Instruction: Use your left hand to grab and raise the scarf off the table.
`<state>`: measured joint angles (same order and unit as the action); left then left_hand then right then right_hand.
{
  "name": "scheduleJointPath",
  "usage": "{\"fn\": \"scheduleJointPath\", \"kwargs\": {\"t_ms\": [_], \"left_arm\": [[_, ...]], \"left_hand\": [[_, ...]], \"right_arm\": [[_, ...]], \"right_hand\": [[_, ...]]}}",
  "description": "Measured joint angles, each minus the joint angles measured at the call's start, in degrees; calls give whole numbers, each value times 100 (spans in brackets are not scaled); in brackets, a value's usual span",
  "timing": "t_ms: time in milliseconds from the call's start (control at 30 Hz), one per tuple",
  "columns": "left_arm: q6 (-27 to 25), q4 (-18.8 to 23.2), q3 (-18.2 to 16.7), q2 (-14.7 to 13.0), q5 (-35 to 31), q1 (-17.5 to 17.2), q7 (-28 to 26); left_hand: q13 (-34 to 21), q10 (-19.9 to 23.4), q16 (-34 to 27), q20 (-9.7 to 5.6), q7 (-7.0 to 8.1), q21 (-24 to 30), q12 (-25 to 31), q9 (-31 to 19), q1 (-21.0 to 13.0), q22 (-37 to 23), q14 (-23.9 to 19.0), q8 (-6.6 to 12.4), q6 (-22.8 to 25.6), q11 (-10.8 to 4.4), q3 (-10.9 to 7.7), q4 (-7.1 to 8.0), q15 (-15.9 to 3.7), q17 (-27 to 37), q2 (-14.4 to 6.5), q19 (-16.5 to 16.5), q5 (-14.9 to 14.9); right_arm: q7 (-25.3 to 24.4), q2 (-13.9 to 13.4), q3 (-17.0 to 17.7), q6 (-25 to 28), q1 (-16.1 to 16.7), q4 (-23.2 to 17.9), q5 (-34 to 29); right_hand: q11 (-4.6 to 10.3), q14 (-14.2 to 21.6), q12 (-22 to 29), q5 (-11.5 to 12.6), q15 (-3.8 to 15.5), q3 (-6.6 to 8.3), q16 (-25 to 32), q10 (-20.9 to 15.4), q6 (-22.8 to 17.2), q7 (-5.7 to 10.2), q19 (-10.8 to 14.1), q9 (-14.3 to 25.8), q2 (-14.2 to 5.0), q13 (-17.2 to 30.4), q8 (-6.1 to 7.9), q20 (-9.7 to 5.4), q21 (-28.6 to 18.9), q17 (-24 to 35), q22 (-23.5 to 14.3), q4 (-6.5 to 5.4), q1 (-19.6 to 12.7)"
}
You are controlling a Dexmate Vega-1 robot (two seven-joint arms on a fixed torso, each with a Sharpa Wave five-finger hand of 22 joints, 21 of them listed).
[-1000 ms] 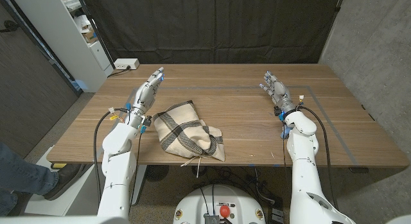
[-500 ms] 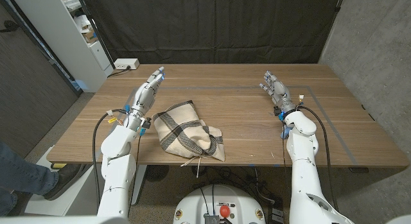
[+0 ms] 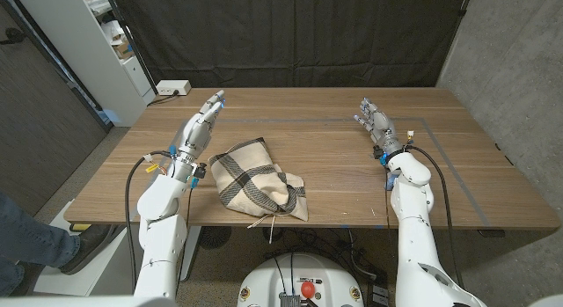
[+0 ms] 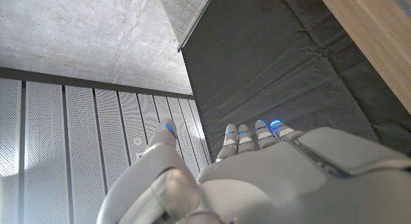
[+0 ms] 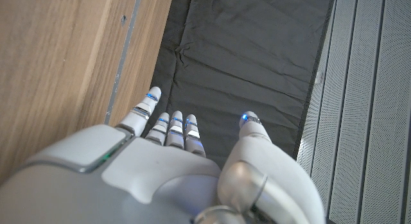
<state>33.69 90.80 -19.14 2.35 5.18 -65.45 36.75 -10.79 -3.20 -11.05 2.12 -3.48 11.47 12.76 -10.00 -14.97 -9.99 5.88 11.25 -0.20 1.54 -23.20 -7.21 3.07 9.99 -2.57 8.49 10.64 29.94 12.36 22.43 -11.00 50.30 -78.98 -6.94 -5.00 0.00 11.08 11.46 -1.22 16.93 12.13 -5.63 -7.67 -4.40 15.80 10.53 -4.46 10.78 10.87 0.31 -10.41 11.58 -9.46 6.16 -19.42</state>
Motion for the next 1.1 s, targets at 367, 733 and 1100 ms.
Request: {"fn": "scheduleJointPath", "kwargs": {"t_ms": [367, 733, 1100], "left_arm": [[274, 38, 26, 24, -136, -88, -61], [514, 107, 62, -6, -160, -226, -40], [683, 268, 63, -4, -215, -418, -52]], "left_hand": [[0, 20, 0, 16, -9, 0, 0, 0, 0, 0, -22, 0, 53, -20, 22, -22, -21, 0, 0, -16, 0], [0, 20, 0, 15, 12, 0, 0, 0, -23, 0, -41, 0, 73, -20, 4, -40, -41, 0, -23, -16, 0], [0, 51, 0, 15, 12, 0, 0, 0, -23, 0, -63, 0, 72, -51, 4, -39, -19, 0, -23, -16, 0]], "right_arm": [[-21, 3, 37, -71, -47, 83, 24], [-38, 20, 48, -97, -28, 73, 44], [-45, 23, 52, -110, -14, 49, 61]], "right_hand": [[0, 0, 0, -1, 0, 0, 0, 0, 0, 0, 0, 0, 0, 0, 0, 0, 0, 0, 0, 0, 0], [0, 0, 0, -1, 0, 0, 0, 0, 0, 0, 0, 0, 0, 0, 0, 0, 0, 0, 0, 0, 0], [0, 0, 0, -1, 0, 0, 0, 0, 0, 0, 0, 0, 0, 0, 0, 0, 0, 0, 0, 0, 0]]}}
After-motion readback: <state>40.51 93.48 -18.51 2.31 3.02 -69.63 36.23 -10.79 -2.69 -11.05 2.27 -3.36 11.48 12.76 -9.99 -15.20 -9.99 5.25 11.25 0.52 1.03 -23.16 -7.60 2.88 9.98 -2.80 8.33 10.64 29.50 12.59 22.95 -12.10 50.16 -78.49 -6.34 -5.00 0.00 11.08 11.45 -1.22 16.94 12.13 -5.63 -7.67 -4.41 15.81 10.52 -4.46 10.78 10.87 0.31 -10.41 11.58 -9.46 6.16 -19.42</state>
